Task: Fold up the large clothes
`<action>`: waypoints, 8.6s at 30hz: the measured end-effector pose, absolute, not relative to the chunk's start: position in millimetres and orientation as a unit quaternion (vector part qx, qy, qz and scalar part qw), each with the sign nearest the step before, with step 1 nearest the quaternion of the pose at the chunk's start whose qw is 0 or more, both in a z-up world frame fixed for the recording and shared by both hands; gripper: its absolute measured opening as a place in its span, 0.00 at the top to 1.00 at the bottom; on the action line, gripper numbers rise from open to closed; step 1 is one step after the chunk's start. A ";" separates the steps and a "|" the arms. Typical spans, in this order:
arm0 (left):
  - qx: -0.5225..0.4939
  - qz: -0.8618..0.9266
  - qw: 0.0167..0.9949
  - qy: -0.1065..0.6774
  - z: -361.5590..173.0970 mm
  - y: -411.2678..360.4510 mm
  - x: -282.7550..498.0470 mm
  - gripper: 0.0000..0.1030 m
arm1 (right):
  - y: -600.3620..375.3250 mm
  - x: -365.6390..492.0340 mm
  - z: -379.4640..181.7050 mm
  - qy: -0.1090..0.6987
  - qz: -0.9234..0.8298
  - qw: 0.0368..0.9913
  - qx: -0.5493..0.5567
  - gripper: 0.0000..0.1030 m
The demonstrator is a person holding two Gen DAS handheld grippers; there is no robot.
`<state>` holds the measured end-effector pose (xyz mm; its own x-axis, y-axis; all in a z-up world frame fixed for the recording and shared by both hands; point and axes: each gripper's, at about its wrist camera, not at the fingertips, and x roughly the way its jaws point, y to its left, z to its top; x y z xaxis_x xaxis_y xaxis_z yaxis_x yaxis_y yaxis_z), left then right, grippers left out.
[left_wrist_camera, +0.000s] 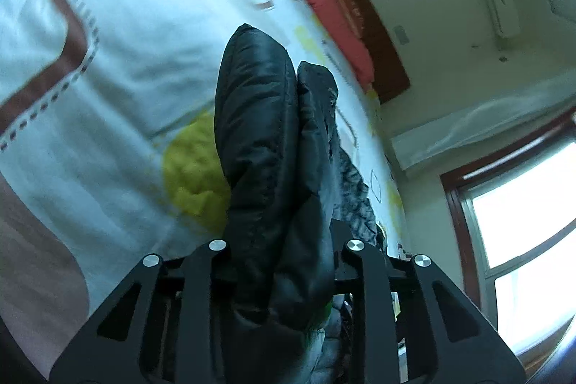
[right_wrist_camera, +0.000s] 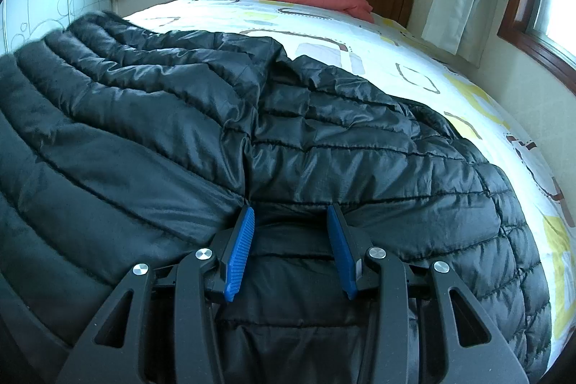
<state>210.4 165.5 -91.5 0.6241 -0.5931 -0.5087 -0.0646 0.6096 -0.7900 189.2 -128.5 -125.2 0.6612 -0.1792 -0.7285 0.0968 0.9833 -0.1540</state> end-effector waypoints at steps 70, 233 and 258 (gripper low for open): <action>-0.100 -0.320 0.824 0.457 -109.5 -224.5 178.3 0.76 | -396.3 125.0 -183.7 0.334 -0.022 0.847 0.412 0.69; -0.289 -0.268 0.775 0.494 -149.5 -51.5 134.7 0.58 | -369.3 -4.8 -178.9 0.356 0.027 0.785 0.506 0.75; -0.261 -0.241 0.819 0.451 -84.8 -17.4 155.8 0.19 | -383.3 -13.4 -77.4 0.312 -0.046 0.854 0.414 0.29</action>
